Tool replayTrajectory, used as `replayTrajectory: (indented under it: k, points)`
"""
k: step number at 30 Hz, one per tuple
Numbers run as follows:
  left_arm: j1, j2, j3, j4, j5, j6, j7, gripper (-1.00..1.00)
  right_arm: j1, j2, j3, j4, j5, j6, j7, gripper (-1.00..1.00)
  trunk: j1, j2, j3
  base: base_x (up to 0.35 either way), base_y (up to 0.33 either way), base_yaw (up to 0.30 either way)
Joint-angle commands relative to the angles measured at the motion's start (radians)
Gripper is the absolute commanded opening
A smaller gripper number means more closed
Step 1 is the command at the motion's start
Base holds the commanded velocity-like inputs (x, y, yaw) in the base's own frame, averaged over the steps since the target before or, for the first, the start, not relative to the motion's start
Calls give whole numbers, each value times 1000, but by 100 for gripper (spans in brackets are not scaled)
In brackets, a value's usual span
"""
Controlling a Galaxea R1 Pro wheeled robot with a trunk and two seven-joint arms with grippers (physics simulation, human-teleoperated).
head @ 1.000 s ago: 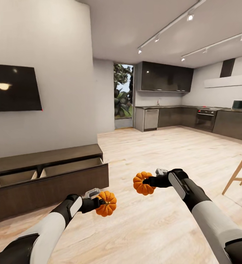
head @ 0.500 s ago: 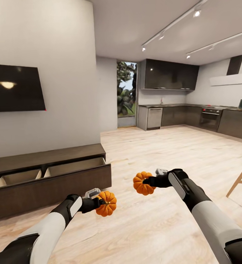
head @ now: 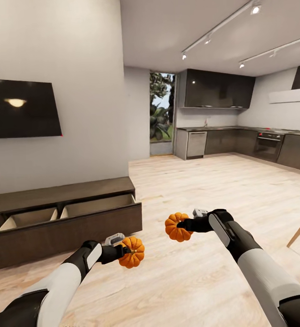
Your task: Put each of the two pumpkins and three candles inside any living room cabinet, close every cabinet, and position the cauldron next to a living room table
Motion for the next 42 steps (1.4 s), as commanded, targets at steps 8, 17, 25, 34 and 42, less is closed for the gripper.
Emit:
replayTrajectory:
  k: [8,17,25,34,42]
  points:
    - [0,0,2,-2,9,8,4,-100,-1,-1,2,-1,9,2,8,-100,-31,56,11,0,0,71]
    - [0,-1,2,-3,10,8,4,-100,-1,-1,2,-1,9,3,8,-100,-65,119,25,0,0,63]
    - [0,-2,2,-3,11,8,4,-100,-1,-1,2,-1,9,3,8,-100,-65,119,13,0,0,61]
    - [0,-2,2,-3,11,7,4,-100,-1,-1,3,-1,9,2,8,-100,-65,119,12,260,0,47]
    - [0,-2,2,-3,11,6,4,-100,-1,-1,4,-1,9,1,10,-100,-65,119,21,320,0,191]
